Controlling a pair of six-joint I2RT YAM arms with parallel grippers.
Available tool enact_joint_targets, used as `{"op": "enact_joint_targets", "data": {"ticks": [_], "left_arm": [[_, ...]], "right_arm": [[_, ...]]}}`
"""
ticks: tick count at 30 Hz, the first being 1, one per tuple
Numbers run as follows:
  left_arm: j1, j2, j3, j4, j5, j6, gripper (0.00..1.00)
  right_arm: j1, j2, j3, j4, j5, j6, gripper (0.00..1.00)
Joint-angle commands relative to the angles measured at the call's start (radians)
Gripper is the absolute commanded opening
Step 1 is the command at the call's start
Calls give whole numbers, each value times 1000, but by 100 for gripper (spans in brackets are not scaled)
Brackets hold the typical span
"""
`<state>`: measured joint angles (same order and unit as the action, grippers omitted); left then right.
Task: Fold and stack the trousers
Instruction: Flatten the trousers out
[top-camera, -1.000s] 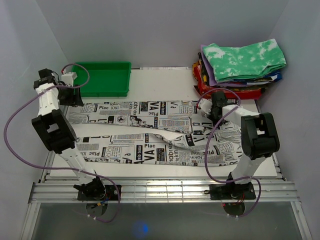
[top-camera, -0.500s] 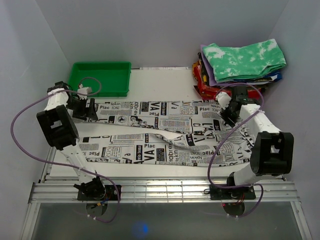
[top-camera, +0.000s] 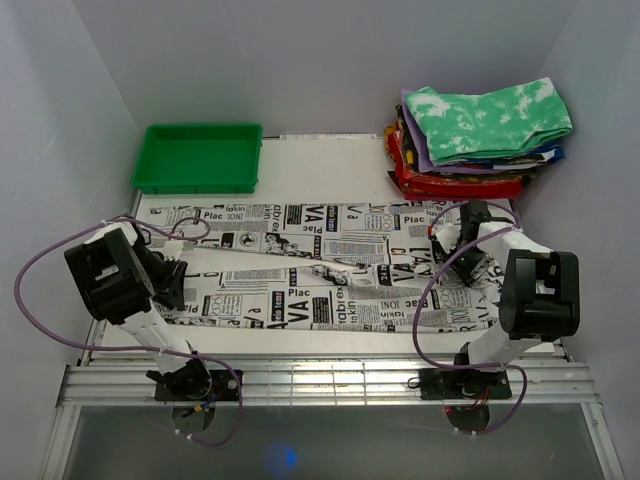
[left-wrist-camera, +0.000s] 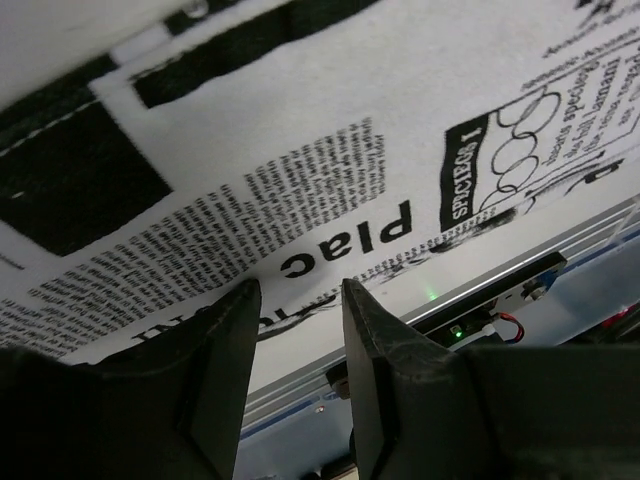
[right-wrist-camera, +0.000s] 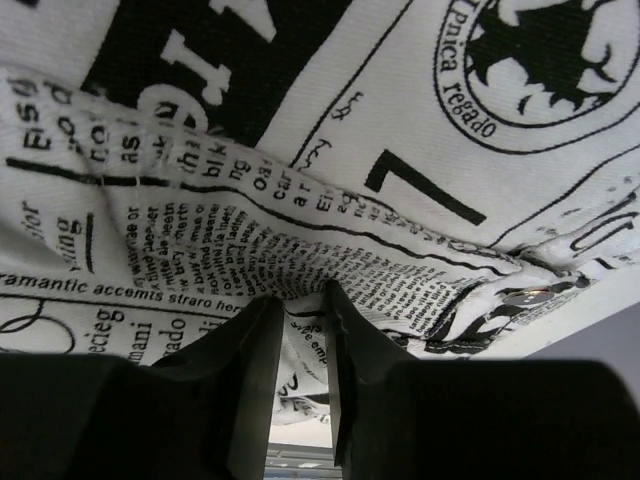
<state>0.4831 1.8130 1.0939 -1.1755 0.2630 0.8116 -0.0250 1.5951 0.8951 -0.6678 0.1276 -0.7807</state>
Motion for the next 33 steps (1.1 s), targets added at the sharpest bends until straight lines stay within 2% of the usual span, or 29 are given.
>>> {"op": "enact_joint_targets", "data": {"ticks": [1, 5, 8, 9, 11, 12, 13, 14, 15, 18, 19, 21, 25, 29, 33], "left_arm": [[55, 57, 52, 160, -111, -14, 50], [103, 140, 158, 169, -157, -12, 45], [115, 141, 208, 107, -113, 55, 47], [114, 131, 215, 82, -85, 78, 50], [104, 73, 276, -8, 30, 132, 67], [95, 72, 276, -33, 69, 141, 67], [86, 45, 332, -56, 152, 146, 73], [59, 34, 365, -67, 186, 137, 75], [39, 28, 398, -62, 217, 94, 75], [-49, 40, 523, 54, 288, -18, 75], [-67, 49, 541, 109, 286, -128, 75], [-122, 103, 587, 244, 251, -207, 73], [-189, 259, 681, 318, 182, -311, 69], [-205, 390, 728, 315, 137, -334, 64], [-205, 401, 647, 310, 61, -283, 58]], "right_arm": [[-59, 12, -51, 91, 104, 31, 26], [-108, -21, -85, 85, 115, 8, 25], [-112, -93, -85, 22, 47, -22, 29], [-112, -110, -76, 4, -13, -29, 31], [-112, -151, -24, -70, -110, -51, 41], [-112, -162, 4, -97, -159, -60, 43], [-110, -168, 31, -113, -190, -57, 44], [-110, -176, 62, -128, -219, -37, 45], [-108, -172, 127, -153, -283, -26, 46], [-73, -135, 197, -128, -307, 37, 47], [-61, -120, 230, -98, -301, 49, 47], [-30, -57, 263, -49, -277, 84, 47], [13, 72, 335, 25, -243, 110, 44], [23, 146, 337, 74, -191, 83, 40], [25, 183, 274, 129, -151, 40, 37]]}}
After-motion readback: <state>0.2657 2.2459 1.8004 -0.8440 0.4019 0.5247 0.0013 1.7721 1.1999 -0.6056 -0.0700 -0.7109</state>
